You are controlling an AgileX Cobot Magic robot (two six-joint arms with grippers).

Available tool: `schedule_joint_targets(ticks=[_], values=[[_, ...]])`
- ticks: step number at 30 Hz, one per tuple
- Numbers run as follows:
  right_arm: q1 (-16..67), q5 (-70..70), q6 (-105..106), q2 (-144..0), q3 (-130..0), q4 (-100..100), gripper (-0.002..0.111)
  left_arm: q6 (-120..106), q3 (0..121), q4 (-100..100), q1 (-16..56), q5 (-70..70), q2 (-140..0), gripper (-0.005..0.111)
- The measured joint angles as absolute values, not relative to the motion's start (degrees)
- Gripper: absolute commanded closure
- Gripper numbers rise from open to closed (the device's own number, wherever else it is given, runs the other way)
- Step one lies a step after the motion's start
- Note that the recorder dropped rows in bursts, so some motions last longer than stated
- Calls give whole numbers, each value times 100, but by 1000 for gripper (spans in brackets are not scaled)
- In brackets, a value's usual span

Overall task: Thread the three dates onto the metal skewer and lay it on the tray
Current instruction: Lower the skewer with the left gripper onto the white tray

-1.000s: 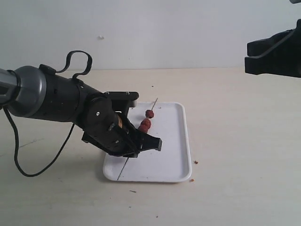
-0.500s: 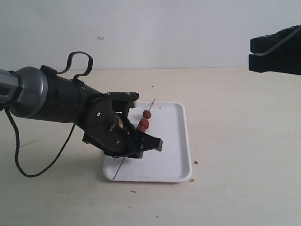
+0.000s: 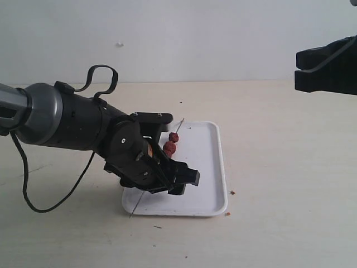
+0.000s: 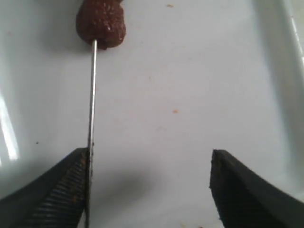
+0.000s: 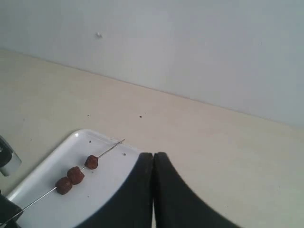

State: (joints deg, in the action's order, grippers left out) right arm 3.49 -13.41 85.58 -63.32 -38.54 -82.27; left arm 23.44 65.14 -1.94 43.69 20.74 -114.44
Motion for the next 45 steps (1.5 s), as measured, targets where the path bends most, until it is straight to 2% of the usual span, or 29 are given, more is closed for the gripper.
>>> schedule_joint_targets(ticks=[5,10,16,38,41,45], values=[[349,-1341,8558,-6332,-3854,-8227,108,2235,6514,-194,4383,2074,-11444,37],[349,-1341,8562,-6332,-3854,-8227,108,2057,6514,-194,4508,2051,-11444,31],[349,-1341,8562,-6332,-3854,-8227,108,1717,6514,-194,4725,2012,-11444,31],[349,-1466,8573,-6322,-3841,-8227,108,698,6514,401,4592,2204,-11432,31],[349,-1466,8573,-6322,-3841,-8227,108,929,6514,401,4569,2216,-11432,35],[349,-1427,8753,-6248,-3757,-8312,108,1400,6514,401,4494,2191,-11423,64]])
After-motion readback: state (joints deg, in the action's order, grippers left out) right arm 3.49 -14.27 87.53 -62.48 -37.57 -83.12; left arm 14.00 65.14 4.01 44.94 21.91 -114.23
